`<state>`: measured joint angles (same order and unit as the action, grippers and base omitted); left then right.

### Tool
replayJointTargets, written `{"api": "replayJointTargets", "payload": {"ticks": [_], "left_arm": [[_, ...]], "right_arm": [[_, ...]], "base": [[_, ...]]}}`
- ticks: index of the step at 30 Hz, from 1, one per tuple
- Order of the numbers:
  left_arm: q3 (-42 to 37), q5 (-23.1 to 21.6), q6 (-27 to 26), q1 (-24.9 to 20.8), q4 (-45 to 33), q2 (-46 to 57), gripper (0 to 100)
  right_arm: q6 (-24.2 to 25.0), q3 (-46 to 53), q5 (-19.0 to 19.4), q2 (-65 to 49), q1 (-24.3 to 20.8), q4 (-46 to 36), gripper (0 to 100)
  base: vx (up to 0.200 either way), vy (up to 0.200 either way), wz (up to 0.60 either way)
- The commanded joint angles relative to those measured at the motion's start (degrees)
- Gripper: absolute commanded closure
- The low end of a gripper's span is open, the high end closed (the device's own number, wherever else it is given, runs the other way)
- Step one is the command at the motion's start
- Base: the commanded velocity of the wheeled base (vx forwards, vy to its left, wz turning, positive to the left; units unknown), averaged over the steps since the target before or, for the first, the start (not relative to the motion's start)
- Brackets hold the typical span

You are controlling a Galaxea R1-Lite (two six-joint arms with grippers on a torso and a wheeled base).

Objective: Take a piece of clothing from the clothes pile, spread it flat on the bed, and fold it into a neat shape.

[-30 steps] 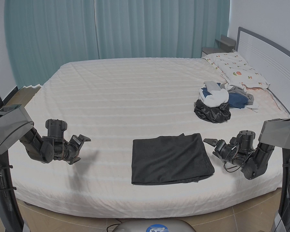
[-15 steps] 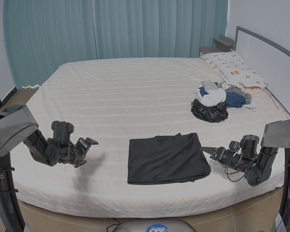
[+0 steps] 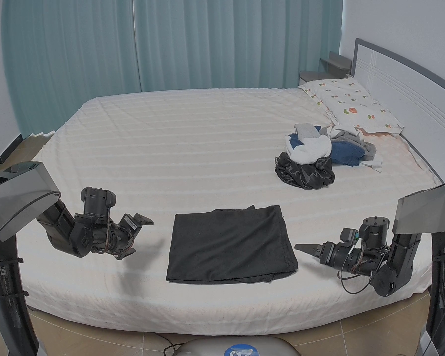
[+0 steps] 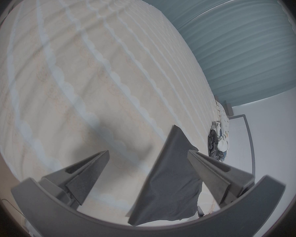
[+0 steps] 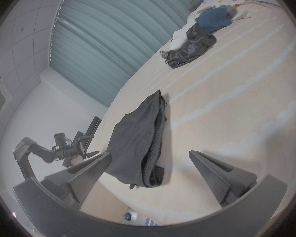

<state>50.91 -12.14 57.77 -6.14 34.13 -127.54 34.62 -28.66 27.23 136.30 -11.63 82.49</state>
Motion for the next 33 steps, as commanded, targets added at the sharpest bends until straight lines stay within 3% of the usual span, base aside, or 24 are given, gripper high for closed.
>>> {"api": "replayJointTargets", "payload": {"ticks": [1, 14, 15, 22, 33], "left_arm": [[0.16, 0.01, -0.03, -0.01, 0.06, -0.25, 0], [0.42, 0.01, -0.03, -0.01, 0.06, -0.43, 0], [0.42, 0.01, -0.03, -0.01, 0.06, -0.43, 0], [0.42, 0.01, -0.03, -0.01, 0.06, -0.43, 0], [0.42, 0.01, 0.06, -0.01, 0.06, -0.43, 0]], "right_arm": [[-0.43, 0.36, -0.08, 0.89, -3.05, -0.05, 0], [-1.05, -4.74, -0.25, 4.59, -7.35, -2.95, 0], [-1.66, -4.47, -0.34, 4.59, -7.35, -3.04, 100], [-5.0, -2.01, -0.43, 4.85, -6.74, -3.04, 100], [-5.35, -0.17, -0.43, 4.32, -5.6, -2.43, 100]], "base": [[0.0, 0.0, 0.0], [0.0, 0.0, 0.0], [0.0, 0.0, 0.0], [0.0, 0.0, 0.0], [0.0, 0.0, 0.0]]}}
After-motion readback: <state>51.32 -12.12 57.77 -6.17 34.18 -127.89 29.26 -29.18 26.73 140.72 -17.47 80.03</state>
